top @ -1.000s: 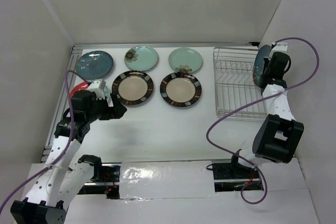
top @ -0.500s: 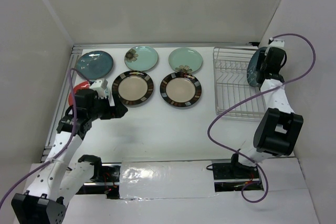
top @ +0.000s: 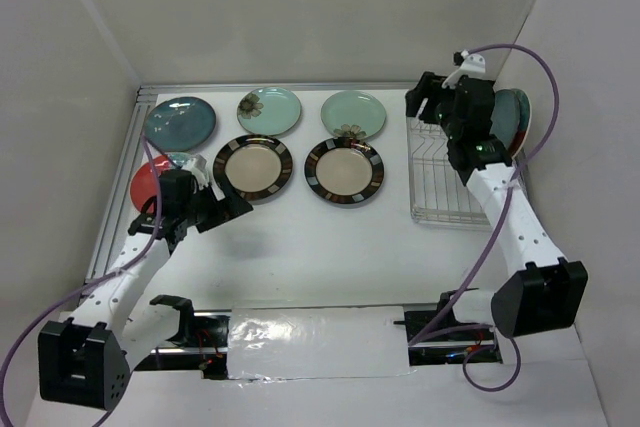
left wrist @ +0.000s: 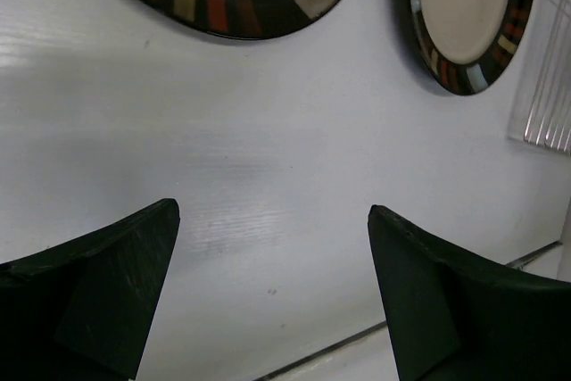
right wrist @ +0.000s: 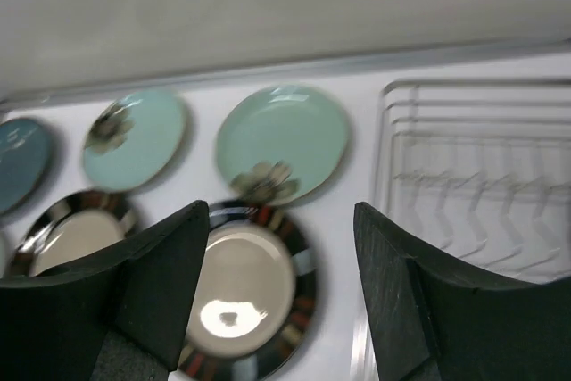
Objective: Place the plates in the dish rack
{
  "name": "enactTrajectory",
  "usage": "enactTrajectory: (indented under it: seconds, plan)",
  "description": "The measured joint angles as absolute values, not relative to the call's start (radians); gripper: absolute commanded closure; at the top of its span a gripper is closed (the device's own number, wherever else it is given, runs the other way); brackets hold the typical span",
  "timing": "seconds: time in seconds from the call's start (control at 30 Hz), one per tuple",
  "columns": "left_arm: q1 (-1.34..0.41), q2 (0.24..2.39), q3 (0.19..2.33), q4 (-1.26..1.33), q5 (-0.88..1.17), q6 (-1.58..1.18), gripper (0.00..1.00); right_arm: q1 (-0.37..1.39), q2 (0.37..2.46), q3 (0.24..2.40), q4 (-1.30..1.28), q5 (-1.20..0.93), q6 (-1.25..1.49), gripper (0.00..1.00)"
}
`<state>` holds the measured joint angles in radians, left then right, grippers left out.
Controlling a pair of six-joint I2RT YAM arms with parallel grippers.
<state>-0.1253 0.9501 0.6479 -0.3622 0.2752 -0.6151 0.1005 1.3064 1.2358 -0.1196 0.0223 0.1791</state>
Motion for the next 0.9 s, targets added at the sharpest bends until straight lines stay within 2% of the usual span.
enactTrajectory:
  seconds: [0.4,0.7,0.87,0.9]
  plan:
    - [-0.076,1.126,0.407,0.078,0.255,-1.021,0.06,0.314,1.25,0.973,-0.095,-0.114,0.427,0.25]
    - [-0.076,1.319,0.352,0.394,0.175,-1.266,0.1,0.35,1.194,0.874,-0.045,-0.121,0.494,0.24]
    - [-0.075,1.458,0.383,0.547,0.163,-1.366,0.19,0.351,1.166,0.847,-0.027,-0.129,0.519,0.24]
    - [-0.076,1.485,0.388,0.576,0.16,-1.384,0.24,0.351,1.163,0.845,-0.02,-0.131,0.521,0.24]
